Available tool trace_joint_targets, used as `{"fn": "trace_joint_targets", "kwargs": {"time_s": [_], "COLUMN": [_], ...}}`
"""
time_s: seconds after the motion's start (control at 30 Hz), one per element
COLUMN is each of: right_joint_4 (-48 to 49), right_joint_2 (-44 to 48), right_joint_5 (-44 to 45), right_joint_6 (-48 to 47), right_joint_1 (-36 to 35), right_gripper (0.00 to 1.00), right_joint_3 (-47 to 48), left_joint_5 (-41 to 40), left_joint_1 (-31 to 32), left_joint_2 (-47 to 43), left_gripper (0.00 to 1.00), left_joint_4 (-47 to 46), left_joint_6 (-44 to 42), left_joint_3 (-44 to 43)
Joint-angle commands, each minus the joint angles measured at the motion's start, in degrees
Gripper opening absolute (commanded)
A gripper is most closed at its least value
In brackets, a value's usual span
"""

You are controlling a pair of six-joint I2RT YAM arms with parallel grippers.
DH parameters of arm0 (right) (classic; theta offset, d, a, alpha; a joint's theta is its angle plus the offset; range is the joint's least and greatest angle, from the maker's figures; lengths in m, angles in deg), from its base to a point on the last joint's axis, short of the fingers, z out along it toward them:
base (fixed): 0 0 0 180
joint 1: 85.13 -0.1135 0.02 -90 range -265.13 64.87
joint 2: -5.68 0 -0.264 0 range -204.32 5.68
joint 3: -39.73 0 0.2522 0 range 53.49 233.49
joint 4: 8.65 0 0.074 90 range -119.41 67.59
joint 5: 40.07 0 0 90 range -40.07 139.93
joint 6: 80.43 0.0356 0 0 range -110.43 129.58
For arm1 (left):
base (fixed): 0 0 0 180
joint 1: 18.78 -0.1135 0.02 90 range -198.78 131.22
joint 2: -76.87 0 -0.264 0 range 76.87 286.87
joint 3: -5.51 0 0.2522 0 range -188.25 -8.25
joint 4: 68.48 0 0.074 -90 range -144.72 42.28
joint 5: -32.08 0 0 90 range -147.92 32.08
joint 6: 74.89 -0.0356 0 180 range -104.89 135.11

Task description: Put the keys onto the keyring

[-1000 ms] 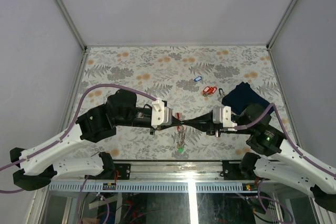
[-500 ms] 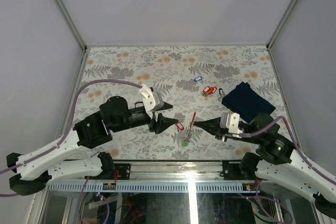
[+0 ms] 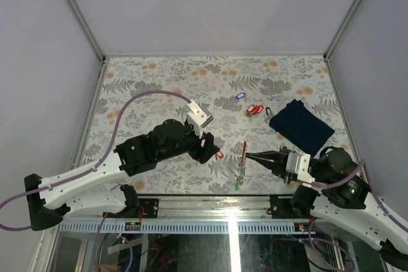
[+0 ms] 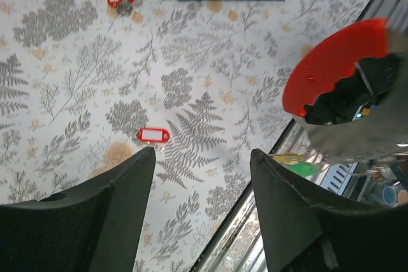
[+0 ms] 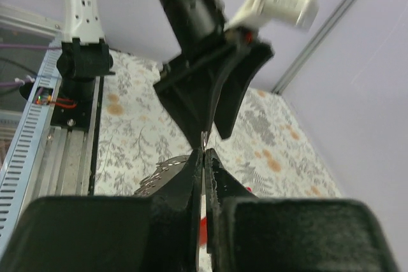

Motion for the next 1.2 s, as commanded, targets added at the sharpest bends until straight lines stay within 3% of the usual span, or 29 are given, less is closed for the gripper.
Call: {"fn": "trace_joint_targets", "kwargs": {"time_s": [0.0,0.23,0.47,0.73,0.93,1.17], "right_joint_4": [12.79,17.35,16.97,6.26,-3.15,-5.85], "right_joint_2": [0.49,-0.87,-1.54,-4.25,-2.45,2.78], "right_joint_5": [-4.50,-8.73,-12.79,-12.55,1.19,4.19], "right_joint_6": [0.07,-1.64,-18.05,-31.16,-24.34,-16.77], "right_joint_1": [-0.19,-0.19,-0.22,-0.20,-0.20,-0.20], "right_gripper": [0.00,0.02,0.01,0.01,0.00,0.00], "right_joint_3": [0.83,0.45,-0.13,5.64,7.38,4.86], "left_joint_5": [-3.06,-9.41,-9.60,-11.21,-14.19,-10.73], "left_joint_1": [0.09,0.01,-0.02,-0.19,-2.00,-6.49], "left_joint_2": [-1.52,-2.02,0.45,2.39,9.42,18.52], "left_gripper": [0.62,0.64,0.63,0.62,0.55,0.50], "left_joint_4": [-3.39,-5.16,-6.24,-6.83,-3.43,-6.54], "left_joint_6": [1.21,0.92,1.84,3.93,12.24,17.97], "left_joint_3": [3.85,7.09,7.57,7.03,5.13,4.22]}}
